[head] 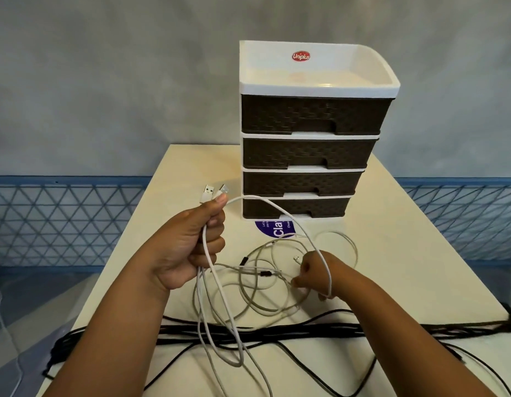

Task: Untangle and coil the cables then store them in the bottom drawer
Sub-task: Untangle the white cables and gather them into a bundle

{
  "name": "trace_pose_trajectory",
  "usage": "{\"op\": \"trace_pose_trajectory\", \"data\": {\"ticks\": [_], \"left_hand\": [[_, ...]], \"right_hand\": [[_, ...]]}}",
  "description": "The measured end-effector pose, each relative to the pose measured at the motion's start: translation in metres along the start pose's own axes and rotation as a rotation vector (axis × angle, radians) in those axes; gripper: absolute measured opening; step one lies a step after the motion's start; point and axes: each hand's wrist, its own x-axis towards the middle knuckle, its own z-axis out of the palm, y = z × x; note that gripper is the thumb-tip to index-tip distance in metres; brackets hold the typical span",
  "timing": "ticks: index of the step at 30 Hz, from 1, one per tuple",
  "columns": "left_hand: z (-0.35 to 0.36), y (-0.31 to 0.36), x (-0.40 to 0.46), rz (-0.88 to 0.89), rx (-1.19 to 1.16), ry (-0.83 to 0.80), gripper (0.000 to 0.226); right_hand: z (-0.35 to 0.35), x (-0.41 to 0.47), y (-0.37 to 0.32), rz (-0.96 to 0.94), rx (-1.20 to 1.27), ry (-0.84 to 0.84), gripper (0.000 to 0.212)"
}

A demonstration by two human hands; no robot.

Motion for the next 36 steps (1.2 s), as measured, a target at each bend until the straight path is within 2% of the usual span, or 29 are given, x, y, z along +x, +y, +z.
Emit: {"op": "trace_pose_trajectory", "data": {"ticks": [2,5,7,10,13,15,18,22,24,25,28,33,36], "left_hand": [[-0.001,0.0,-0.001,0.004,-0.002,0.004,0.04],[0.0,0.001,-0.003,0.011,-0.017,0.004,0.04],[0.002,0.001,-0.005,0.016,-0.024,0.002,0.04],[0.005,0.001,-0.008,0.029,-0.03,0.004,0.04],[0.009,-0.002,-0.011,0.037,-0.029,0.009,0.04],[0.011,-0.004,-0.014,0.035,-0.025,0.016,0.04],[0.016,-0.008,-0.019,0.043,-0.032,0.012,0.04],[0.027,-0.012,-0.03,0.046,-0.023,0.009,0.04],[0.035,-0.016,-0.036,0.054,-0.009,0.014,0.04],[0.038,-0.018,-0.039,0.055,-0.001,0.015,0.04],[0.052,-0.029,-0.05,0.058,0.026,0.026,0.04],[0.072,-0.052,-0.075,0.063,0.042,0.071,0.04],[0.083,-0.068,-0.094,0.059,0.039,0.095,0.04]], "right_hand": [[-0.006,-0.001,-0.001,-0.047,0.069,0.092,0.024],[-0.016,-0.005,-0.003,-0.086,0.414,0.355,0.011],[-0.023,-0.01,-0.006,-0.132,0.608,0.517,0.011],[-0.029,-0.022,-0.011,-0.251,0.816,0.673,0.014],[-0.029,-0.029,-0.009,-0.332,0.717,0.772,0.013],[-0.029,-0.026,-0.006,-0.251,0.647,0.768,0.013],[-0.032,-0.029,0.0,-0.207,0.76,0.824,0.009],[-0.027,-0.049,0.005,-0.373,0.902,0.961,0.007],[-0.024,-0.058,0.011,-0.41,0.866,1.022,0.008],[-0.025,-0.06,0.014,-0.384,0.745,0.991,0.009],[-0.025,-0.067,0.024,-0.203,0.196,0.706,0.011],[0.0,-0.087,0.059,-0.094,0.137,0.449,0.011],[0.019,-0.098,0.079,-0.077,0.284,0.489,0.014]]}}
